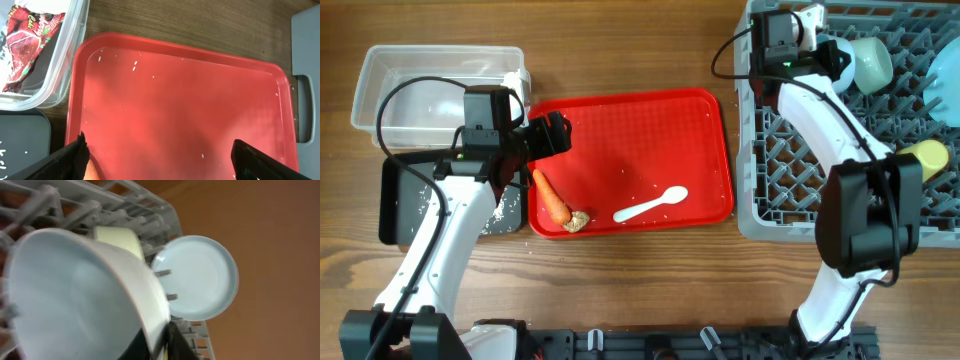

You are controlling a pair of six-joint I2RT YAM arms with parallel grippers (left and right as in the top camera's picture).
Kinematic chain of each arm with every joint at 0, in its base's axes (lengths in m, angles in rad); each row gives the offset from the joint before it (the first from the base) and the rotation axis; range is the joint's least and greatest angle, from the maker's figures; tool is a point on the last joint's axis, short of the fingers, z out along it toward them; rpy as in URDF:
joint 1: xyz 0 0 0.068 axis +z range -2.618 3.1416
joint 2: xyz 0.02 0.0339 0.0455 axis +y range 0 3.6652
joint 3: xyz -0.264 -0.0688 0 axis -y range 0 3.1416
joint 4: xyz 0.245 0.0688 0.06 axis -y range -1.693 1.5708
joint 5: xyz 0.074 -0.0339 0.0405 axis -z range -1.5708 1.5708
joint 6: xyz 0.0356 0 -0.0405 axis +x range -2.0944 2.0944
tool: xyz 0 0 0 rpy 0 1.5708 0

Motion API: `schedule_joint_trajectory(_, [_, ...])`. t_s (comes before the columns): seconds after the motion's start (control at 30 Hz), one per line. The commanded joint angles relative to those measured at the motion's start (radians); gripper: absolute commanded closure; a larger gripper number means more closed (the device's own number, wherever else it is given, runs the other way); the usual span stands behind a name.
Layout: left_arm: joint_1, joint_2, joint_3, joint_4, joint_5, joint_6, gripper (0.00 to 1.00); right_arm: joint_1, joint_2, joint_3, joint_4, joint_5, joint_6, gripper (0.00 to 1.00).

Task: Sort waste into correct bins and load items into the dishwasher rack
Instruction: 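Lift the blue bowl and place it in the dish rack, then move the right gripper to the white spoon on the red tray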

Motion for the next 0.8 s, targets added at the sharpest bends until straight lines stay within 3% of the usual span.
schedule_joint_trajectory(0.0, [0.003, -0.018, 0.002, 0.004, 0.002, -0.002, 0.08, 0.016, 0.039, -0.017, -0.035, -0.312, 0.066, 0.76])
schedule_joint_trajectory(0.33, [0.003, -0.018, 0.002, 0.004, 0.002, -0.002, 0.07, 0.037, -0.001, -0.016, -0.094, -0.583, 0.111, 0.55])
schedule_joint_trajectory(0.47, [0.003, -0.018, 0.002, 0.003, 0.002, -0.002, 0.07, 0.037, -0.048, -0.016, -0.090, -0.660, 0.110, 0.52])
schedule_joint_trajectory(0.57, [0.003, -0.018, 0.002, 0.003, 0.002, -0.002, 0.06, 0.037, -0.108, -0.016, -0.083, -0.711, 0.107, 0.32])
schedule_joint_trajectory(0.63, [0.003, -0.018, 0.002, 0.004, 0.002, -0.002, 0.06, 0.037, -0.149, -0.014, -0.080, -0.755, 0.106, 0.26])
schedule_joint_trajectory(0.77, [0.003, -0.018, 0.002, 0.004, 0.002, -0.002, 0.06, 0.037, -0.232, -0.014, -0.074, -0.950, 0.011, 0.24])
